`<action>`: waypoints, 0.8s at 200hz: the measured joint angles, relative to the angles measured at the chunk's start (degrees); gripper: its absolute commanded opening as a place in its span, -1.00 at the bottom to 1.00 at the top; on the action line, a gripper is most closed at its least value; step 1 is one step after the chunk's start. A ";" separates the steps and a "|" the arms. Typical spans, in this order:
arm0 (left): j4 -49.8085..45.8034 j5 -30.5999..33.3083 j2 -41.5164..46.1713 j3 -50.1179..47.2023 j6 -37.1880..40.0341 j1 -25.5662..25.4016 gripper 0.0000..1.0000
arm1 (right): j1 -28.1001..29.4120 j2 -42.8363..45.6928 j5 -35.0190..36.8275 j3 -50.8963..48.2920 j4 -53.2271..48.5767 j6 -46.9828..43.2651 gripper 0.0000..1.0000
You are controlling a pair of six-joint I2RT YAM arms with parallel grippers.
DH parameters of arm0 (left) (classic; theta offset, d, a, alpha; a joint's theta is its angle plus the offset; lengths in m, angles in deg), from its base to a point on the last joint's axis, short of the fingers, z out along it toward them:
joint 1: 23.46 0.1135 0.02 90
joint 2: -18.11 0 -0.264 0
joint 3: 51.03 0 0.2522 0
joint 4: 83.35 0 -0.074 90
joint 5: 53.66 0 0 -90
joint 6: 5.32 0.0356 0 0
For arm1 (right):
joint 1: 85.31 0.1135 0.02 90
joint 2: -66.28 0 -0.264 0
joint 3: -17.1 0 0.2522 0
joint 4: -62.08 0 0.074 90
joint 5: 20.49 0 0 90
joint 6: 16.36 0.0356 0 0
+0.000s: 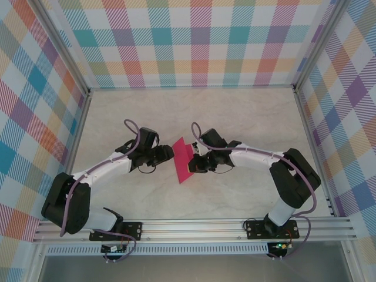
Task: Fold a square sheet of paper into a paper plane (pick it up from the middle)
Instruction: Third fold the triangle at the center of the table.
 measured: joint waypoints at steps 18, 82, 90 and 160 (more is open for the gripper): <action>4.07 -2.34 -0.66 -1.42 0.02 -0.02 -0.25 | -1.53 -2.32 -1.46 2.60 -2.73 -2.75 -0.91; 13.27 -5.95 -8.79 -1.84 0.13 -0.44 -0.48 | -2.58 -5.84 -1.14 3.61 -5.14 -3.67 -0.62; 13.90 -6.12 -9.97 -1.84 0.17 -0.46 -0.50 | -2.58 -5.81 -0.90 3.50 -4.94 -3.10 -0.57; 15.67 -5.90 -16.06 -1.31 1.22 -0.55 -0.59 | -2.58 -2.43 2.01 -3.32 0.44 5.62 -0.50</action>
